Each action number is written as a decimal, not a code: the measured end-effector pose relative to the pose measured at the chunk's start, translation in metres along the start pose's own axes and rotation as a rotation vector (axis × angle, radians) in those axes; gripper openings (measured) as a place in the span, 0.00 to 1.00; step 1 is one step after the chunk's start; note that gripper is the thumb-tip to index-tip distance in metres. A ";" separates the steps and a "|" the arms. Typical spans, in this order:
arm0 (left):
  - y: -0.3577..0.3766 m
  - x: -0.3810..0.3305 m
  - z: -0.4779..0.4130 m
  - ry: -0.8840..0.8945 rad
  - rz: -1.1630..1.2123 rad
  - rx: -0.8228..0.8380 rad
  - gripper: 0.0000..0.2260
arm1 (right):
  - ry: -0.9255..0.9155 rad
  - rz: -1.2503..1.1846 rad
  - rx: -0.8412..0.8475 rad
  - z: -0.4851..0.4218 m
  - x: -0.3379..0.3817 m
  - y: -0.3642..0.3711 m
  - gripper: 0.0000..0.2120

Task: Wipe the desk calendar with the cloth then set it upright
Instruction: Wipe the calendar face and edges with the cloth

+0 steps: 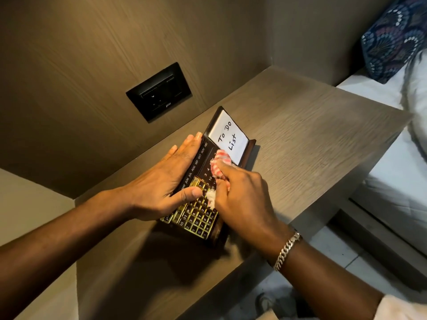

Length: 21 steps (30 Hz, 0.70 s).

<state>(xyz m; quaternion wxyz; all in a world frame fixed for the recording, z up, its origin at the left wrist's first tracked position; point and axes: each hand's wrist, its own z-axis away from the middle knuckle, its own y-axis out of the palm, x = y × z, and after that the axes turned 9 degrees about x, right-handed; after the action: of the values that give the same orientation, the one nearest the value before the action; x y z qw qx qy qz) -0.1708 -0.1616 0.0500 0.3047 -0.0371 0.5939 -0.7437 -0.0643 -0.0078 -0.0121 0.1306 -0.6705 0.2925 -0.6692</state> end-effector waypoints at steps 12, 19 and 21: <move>0.000 0.001 0.002 -0.027 -0.013 0.009 0.45 | -0.071 0.179 -0.005 -0.009 -0.006 -0.007 0.18; -0.001 -0.001 -0.001 -0.028 -0.031 0.027 0.46 | -0.093 0.595 0.136 -0.025 -0.006 -0.034 0.11; -0.001 -0.002 0.000 -0.023 -0.033 0.023 0.46 | -0.064 0.573 0.173 -0.026 -0.002 -0.034 0.09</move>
<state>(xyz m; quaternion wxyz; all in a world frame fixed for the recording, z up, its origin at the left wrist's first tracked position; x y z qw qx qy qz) -0.1699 -0.1604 0.0513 0.2995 -0.0520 0.5812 -0.7548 -0.0818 0.0255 0.0073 0.3798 -0.5679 0.4074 -0.6060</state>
